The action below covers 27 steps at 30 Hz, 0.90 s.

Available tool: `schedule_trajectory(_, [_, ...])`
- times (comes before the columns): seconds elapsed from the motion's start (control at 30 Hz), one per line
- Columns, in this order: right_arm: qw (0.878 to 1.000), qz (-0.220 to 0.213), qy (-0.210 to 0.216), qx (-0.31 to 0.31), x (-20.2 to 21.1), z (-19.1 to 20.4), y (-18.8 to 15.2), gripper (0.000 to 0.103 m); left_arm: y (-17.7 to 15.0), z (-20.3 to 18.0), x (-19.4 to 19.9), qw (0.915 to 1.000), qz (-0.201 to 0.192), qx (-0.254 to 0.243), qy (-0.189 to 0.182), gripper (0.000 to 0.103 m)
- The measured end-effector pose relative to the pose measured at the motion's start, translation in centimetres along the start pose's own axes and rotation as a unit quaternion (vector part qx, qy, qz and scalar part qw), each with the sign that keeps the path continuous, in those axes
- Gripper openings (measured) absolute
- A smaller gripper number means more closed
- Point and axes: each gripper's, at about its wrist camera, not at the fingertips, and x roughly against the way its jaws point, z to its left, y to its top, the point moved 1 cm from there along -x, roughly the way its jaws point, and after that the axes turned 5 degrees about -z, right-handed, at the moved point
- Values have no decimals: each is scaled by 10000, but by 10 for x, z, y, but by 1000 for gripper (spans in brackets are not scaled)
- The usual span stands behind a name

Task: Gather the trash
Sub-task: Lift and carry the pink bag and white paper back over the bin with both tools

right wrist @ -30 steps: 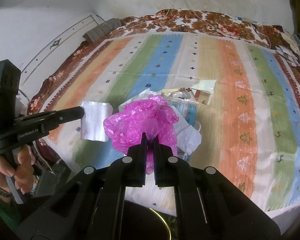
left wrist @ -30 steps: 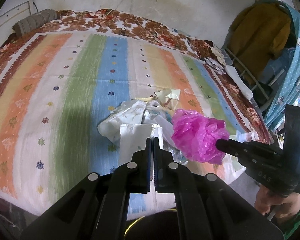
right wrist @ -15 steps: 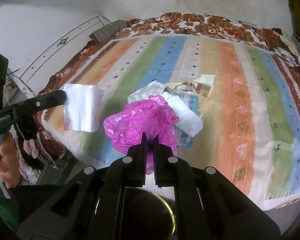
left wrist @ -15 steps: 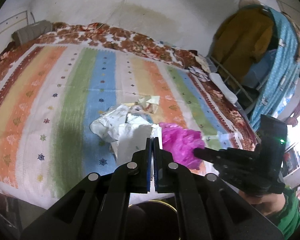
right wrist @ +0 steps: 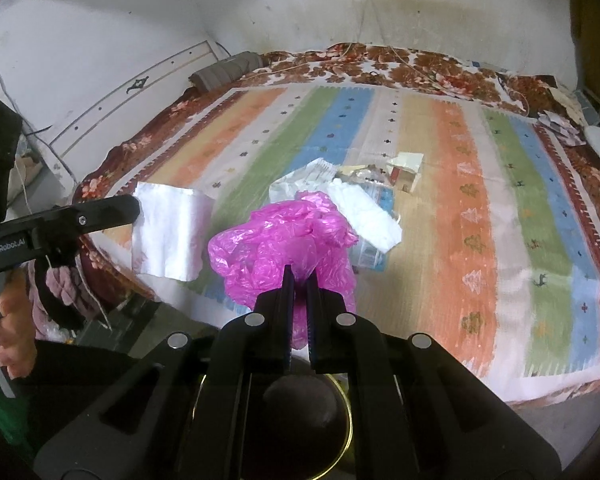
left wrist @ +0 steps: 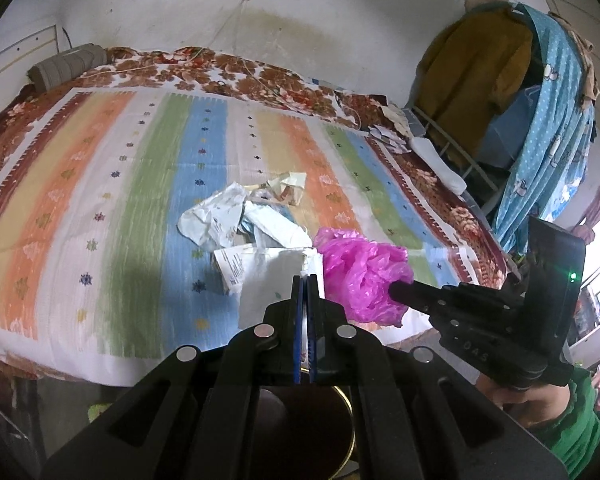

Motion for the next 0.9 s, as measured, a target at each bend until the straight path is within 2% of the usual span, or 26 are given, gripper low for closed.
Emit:
schedule_trajectory(0.2, [10000,18,-24,10,10,6,-23,5,-20,-6,11,10000,-17,32,-44,1])
schedule_trajectory(0.3, [9999,89,-93,25,11,9,-36,5,-32,-6,20,9998,-116,82,130,1])
schedule_trajectory(0.5, [9996,251,-107,-64,14,12,-64,5,-55,3,33,9993,-84,357,105,1])
schedule_trajectory(0.67, [9988,449,-150,-138,11,14,-85,5,-73,4,32,9989,74,465,66,1])
schedule_trajectory(0.77, [9975,611,-312,-178,7,12,-100,5,-83,3,29,9987,199,446,143,1])
schedule_trajectory(0.9, [9948,932,-317,-269,-1,12,-121,5,-96,4,20,9971,341,559,376,1])
